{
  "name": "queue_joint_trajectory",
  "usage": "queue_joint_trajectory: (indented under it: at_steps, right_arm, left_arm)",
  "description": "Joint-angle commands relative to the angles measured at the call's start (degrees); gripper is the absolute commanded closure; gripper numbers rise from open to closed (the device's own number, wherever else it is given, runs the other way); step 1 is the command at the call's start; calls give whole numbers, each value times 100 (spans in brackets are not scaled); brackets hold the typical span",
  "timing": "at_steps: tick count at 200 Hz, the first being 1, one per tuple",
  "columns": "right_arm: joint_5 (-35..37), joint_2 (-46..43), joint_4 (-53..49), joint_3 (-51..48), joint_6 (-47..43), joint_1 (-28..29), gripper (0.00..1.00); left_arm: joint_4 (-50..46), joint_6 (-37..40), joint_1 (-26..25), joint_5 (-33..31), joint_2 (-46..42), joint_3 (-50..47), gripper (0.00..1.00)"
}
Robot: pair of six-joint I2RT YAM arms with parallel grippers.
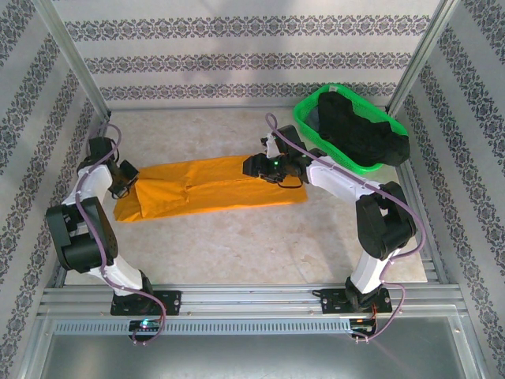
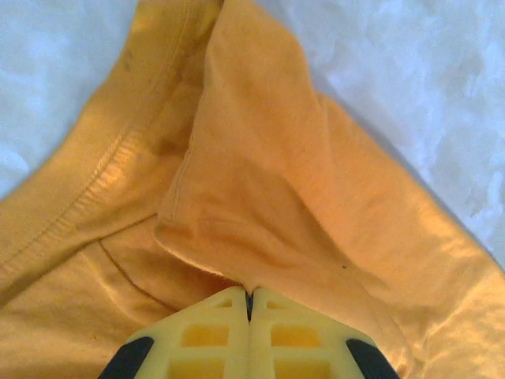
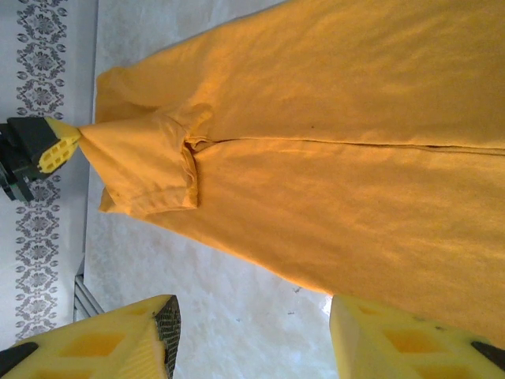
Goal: Fold and stack the t-shirts
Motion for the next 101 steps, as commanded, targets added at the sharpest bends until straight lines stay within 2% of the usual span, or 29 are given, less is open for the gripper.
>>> queue_joint_trajectory:
  at_steps: [1,76,89,101]
  right_arm:
    - [-22,-265,2,-141,-34,34,46]
    - [64,-459,-5,-387,-7,-9,47]
    - [142,-507,-11,-448,-7,-35,47]
    - [220,-538,-40,-508,-5,-107,48]
  left_arm:
    - [-367,221,-34,-216,299,294,100]
    - [-354,540,-34,-648,1360,989,100]
    - [-413,604,-34,-739,1529,1127,91]
    - [-508,627,-34,-804,1608,1242,73]
